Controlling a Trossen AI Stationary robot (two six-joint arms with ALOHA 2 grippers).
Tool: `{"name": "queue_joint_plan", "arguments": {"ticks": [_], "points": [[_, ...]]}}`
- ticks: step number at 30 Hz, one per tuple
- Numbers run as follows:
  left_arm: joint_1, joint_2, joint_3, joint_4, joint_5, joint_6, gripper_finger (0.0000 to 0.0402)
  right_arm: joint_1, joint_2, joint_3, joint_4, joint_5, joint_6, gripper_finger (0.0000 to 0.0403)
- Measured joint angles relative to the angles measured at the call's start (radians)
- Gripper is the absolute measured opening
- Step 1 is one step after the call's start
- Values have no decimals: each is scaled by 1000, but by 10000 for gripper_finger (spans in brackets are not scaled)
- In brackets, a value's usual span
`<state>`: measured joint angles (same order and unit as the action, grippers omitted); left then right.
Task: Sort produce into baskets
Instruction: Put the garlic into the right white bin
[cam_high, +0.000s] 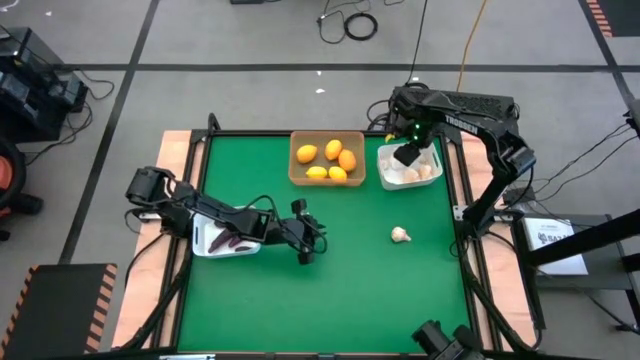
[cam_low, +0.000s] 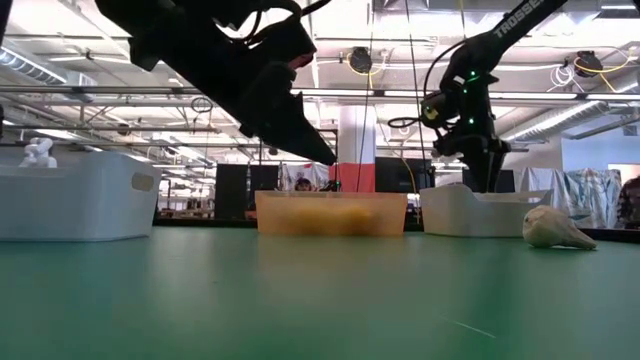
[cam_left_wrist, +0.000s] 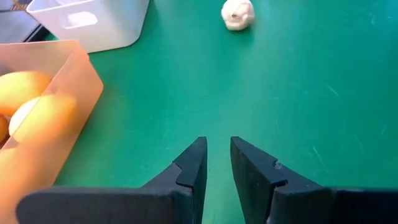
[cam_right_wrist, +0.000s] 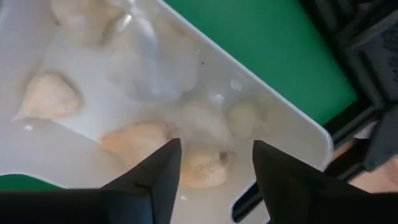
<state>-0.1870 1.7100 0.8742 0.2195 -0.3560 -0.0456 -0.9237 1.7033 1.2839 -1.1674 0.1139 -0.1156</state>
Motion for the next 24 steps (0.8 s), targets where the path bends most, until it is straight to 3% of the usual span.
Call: {"name": "queue_joint_plan", "arguments": {"ticks": [5, 14, 18, 24], "points": [[-3, 7, 0, -22, 10, 9, 100, 0, 0, 0, -20, 20, 0, 225], [-3, 16, 0, -22, -23, 2, 217, 28, 0, 55, -139, -16, 94, 242], [-3, 14, 0, -37, -32, -23, 227, 91, 0, 100, -199, -86, 149, 242], [-6, -56, -1, -156, -82, -39, 228, 271, -33, 106, -205, -94, 205, 242]]}}
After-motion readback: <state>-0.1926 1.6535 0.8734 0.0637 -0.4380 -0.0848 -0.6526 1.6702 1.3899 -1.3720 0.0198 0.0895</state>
